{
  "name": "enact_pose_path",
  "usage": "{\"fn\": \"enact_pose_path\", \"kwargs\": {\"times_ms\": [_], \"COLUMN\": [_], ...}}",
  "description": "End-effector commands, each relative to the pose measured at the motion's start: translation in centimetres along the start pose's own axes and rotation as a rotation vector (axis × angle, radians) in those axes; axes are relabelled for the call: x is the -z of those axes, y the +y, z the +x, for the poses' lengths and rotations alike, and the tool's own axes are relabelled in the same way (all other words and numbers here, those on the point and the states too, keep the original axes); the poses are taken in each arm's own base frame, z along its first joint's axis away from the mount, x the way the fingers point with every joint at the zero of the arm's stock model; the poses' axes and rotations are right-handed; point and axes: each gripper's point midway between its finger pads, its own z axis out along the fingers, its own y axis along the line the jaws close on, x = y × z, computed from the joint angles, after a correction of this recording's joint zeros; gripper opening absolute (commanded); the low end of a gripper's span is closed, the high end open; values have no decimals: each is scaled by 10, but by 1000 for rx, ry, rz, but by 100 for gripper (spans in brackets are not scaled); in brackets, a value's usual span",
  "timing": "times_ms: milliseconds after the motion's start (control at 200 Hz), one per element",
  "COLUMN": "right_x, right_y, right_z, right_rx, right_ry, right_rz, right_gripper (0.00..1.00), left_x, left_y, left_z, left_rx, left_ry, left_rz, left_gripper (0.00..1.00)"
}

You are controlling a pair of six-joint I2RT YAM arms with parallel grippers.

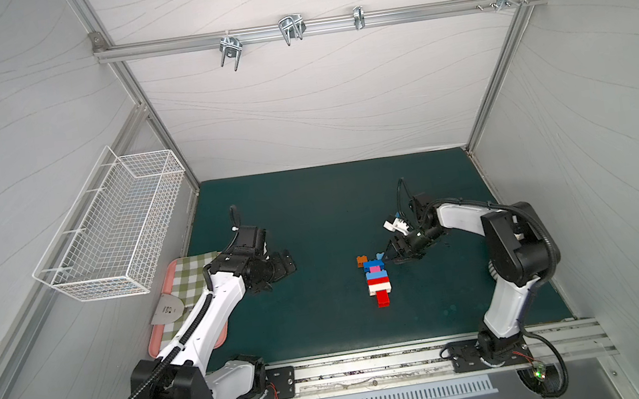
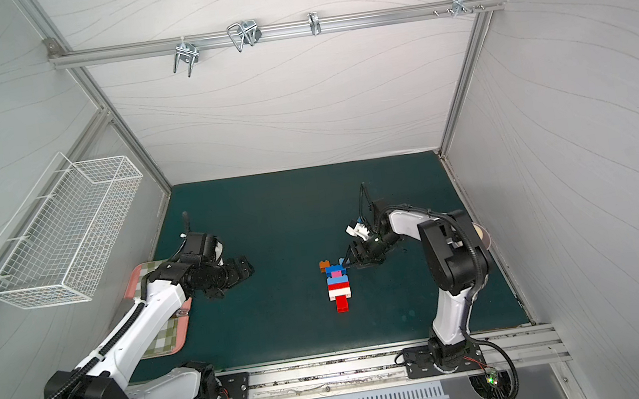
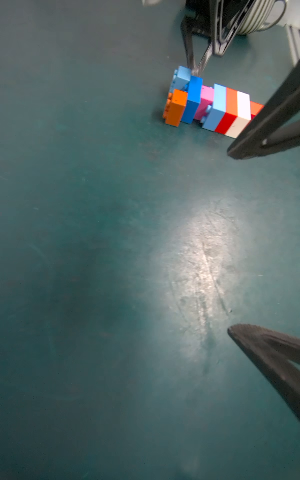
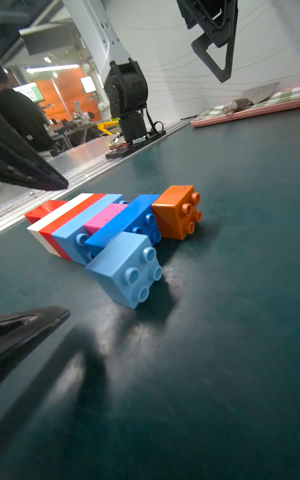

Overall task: Assemble a carrot with lego
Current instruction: Adjust the lego brick at the center of the board, then reset both arms

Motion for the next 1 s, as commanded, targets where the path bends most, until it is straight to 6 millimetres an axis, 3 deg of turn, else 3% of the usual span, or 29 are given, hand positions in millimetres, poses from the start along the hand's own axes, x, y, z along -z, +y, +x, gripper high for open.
{"fn": "enact_pose_path", "kwargs": {"times_ms": [0, 90, 270, 420, 545, 700, 895, 991], "right_x": [37, 67, 114, 141, 149, 152, 137, 129], "right_y": [8, 5, -26, -61, -83, -91, -106, -101], "right_z": [-33, -55, -72, -76, -74, -76, -73, -71], "right_rx": [151, 232, 321, 277, 286, 350, 367, 420], "right_ry": [-191, -343, -559, -739, -833, -922, -951, -949], "right_rz": [82, 185, 434, 509, 566, 600, 586, 551], "right_gripper": [80, 99, 99, 99, 99, 99, 99, 99], "left_x": [19, 30, 36, 26, 14, 1, -16, -26], "left_y": [3, 10, 22, 50, 66, 62, 58, 60], "left_z": [-49, -77, -115, -130, -134, -143, -151, -150], "left_rx": [-78, -131, -274, -263, -248, -283, -301, -304], "left_ry": [-222, -387, -571, -655, -729, -841, -891, -888], "left_rz": [-71, -135, -267, -309, -309, -258, -213, -212], "left_gripper": [99, 99, 99, 99, 99, 99, 99, 98]}}
